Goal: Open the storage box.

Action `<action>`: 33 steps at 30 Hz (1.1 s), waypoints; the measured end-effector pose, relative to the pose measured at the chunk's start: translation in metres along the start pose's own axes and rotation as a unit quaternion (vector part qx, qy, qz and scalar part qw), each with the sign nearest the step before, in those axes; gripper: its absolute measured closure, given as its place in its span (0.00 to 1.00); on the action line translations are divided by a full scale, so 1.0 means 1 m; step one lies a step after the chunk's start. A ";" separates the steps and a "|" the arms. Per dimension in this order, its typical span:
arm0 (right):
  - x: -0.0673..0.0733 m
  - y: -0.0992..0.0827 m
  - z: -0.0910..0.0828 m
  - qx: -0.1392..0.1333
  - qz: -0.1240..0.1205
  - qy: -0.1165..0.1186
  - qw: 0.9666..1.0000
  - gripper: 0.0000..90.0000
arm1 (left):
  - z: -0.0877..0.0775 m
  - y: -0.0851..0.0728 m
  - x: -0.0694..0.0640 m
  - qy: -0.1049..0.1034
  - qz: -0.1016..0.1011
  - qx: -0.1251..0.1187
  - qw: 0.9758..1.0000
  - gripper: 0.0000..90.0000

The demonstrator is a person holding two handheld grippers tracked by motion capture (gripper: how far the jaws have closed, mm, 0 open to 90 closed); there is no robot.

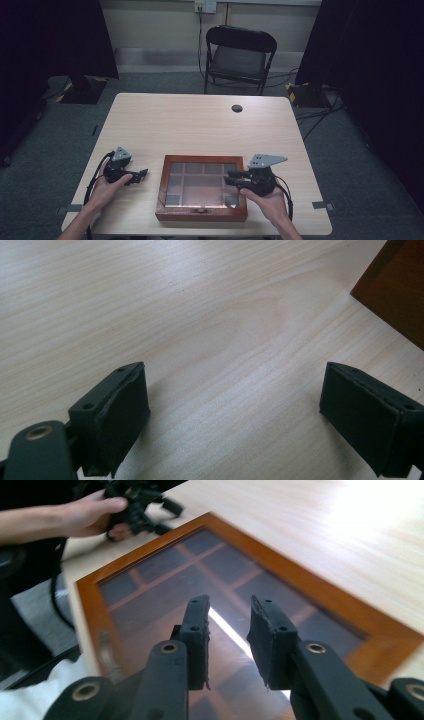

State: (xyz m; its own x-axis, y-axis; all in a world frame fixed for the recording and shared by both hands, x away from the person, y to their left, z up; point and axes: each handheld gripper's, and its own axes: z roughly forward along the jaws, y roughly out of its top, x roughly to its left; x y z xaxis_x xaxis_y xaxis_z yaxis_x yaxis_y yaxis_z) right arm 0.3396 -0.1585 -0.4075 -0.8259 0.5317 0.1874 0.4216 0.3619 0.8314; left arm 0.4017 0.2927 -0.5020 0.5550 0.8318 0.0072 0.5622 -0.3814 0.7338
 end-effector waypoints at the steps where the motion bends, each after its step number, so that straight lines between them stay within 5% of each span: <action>1: 0.003 0.000 0.003 0.004 -0.004 0.007 1.000 0.79 | 0.000 0.000 0.000 0.000 0.000 0.000 1.000 0.13; 12: 0.027 -0.003 0.025 0.035 -0.033 0.067 0.997 0.82 | 0.000 0.000 0.000 0.000 0.000 0.000 1.000 0.13; 22: 0.048 -0.014 0.045 0.063 -0.051 0.130 0.988 0.83 | 0.000 0.000 0.000 0.000 -0.003 0.000 1.000 0.13; 33: 0.054 -0.019 0.056 0.085 -0.072 0.133 0.985 0.89 | -0.005 0.001 0.000 -0.017 -0.016 0.006 1.000 0.18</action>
State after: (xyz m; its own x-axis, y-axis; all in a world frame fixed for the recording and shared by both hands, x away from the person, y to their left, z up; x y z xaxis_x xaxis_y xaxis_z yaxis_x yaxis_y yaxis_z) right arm 0.3081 -0.0941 -0.4429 -0.9409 0.2548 0.2231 0.3310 0.5533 0.7644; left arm 0.3993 0.2947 -0.4980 0.5580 0.8289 -0.0391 0.5862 -0.3604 0.7256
